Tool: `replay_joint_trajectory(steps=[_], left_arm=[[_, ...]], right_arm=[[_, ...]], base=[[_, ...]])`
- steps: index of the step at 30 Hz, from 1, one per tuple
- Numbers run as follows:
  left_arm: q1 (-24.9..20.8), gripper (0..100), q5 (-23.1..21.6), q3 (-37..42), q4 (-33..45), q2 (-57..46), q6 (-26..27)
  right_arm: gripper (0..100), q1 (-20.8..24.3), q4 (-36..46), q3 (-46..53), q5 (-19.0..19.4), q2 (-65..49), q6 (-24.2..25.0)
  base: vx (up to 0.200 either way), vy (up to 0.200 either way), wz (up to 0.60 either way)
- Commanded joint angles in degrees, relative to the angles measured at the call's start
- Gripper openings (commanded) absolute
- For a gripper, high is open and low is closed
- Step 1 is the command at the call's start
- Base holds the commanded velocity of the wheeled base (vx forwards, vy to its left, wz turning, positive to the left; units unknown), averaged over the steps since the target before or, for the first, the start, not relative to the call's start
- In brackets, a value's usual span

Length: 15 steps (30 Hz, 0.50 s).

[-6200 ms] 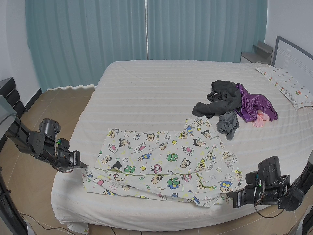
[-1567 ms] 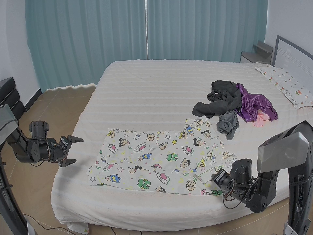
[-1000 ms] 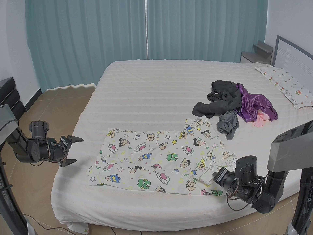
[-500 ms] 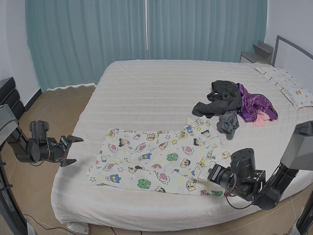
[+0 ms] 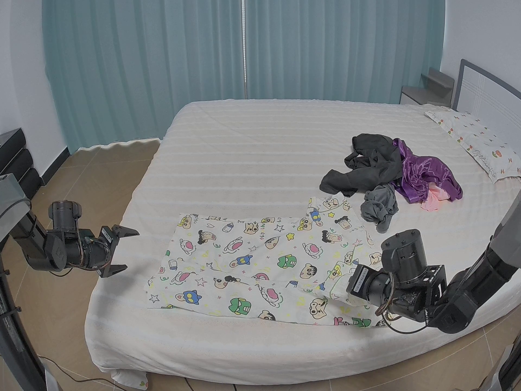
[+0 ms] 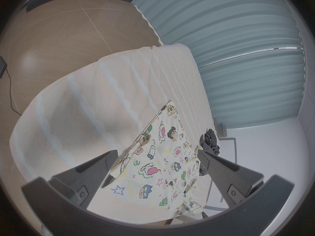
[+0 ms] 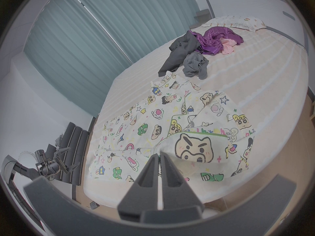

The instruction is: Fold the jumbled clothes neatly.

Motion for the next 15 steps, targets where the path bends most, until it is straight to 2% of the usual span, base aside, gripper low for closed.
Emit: replay_joint_trajectory(steps=[1,5,15], left_arm=[[0.06,100,-0.01,0.07,-0.03,0.15,-0.02],[-0.03,100,-0.01,0.07,-0.03,0.15,0.07],[-0.03,100,-0.01,0.15,-0.03,0.15,0.07]], right_arm=[[0,0.04,2.59,-2.67,0.08,-2.48,0.00],[0,0.04,4.44,-3.64,0.08,-2.39,0.00],[0,-0.05,17.88,-11.55,0.70,-2.57,0.00]], base=[[0.000,0.000,0.00],[0.000,0.000,0.00],[0.000,0.000,0.00]])
